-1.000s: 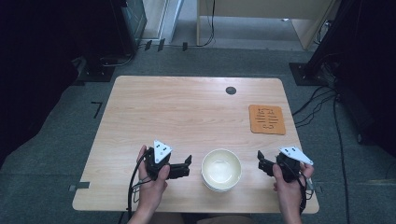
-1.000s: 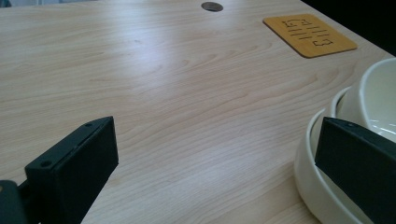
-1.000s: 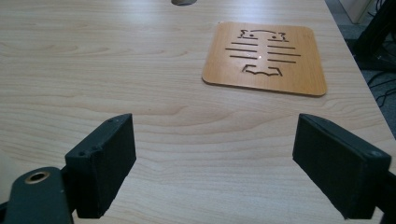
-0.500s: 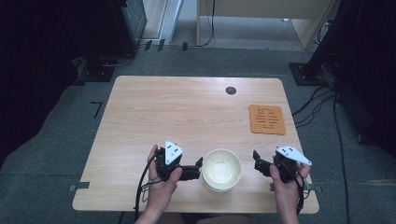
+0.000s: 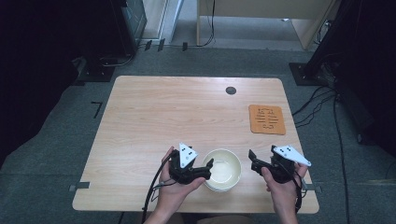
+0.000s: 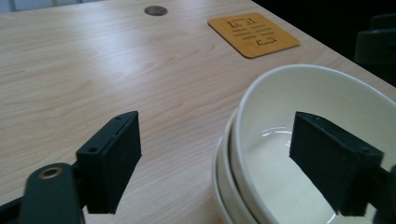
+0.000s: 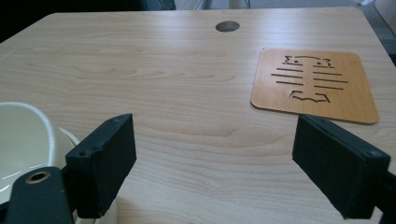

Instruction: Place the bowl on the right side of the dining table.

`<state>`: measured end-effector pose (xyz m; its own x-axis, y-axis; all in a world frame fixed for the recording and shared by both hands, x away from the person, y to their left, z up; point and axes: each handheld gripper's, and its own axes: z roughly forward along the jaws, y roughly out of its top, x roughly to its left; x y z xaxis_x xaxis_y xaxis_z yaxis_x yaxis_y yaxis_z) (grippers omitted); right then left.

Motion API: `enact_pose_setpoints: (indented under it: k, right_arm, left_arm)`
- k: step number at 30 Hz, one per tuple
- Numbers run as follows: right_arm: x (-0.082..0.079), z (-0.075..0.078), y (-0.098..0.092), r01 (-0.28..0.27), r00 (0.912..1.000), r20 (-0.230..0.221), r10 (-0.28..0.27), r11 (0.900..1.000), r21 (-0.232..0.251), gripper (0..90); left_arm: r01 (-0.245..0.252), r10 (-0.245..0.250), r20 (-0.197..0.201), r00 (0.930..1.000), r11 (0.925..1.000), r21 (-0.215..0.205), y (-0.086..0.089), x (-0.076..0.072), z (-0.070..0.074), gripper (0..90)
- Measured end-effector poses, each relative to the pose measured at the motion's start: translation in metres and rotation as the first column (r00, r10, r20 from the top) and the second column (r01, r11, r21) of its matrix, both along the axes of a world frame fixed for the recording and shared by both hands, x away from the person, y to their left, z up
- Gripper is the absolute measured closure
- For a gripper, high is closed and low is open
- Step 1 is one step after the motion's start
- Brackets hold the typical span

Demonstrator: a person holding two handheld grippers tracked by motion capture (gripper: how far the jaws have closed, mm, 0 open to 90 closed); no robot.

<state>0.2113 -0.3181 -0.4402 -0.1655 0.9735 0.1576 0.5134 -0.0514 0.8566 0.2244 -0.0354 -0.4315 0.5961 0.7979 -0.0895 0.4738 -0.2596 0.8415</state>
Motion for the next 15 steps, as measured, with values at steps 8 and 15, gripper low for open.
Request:
enact_pose_setpoints:
  k: [8, 15]
  right_arm:
    - [-0.001, 0.003, 0.010, -0.031, 0.9995, 0.002, 0.031, 1.000, 0.000, 14.9]
    - [-0.001, 0.003, 0.022, -0.079, 0.9969, -0.006, 0.079, 0.997, -0.001, 17.1]
  left_arm:
    - [0.033, -0.033, 0.001, 0.9995, 0.9970, 0.070, -0.020, -0.005, -0.009, 49.1]
    - [-0.013, 0.009, 0.033, 0.9994, 0.9904, 0.137, -0.028, -0.002, -0.012, 72.8]
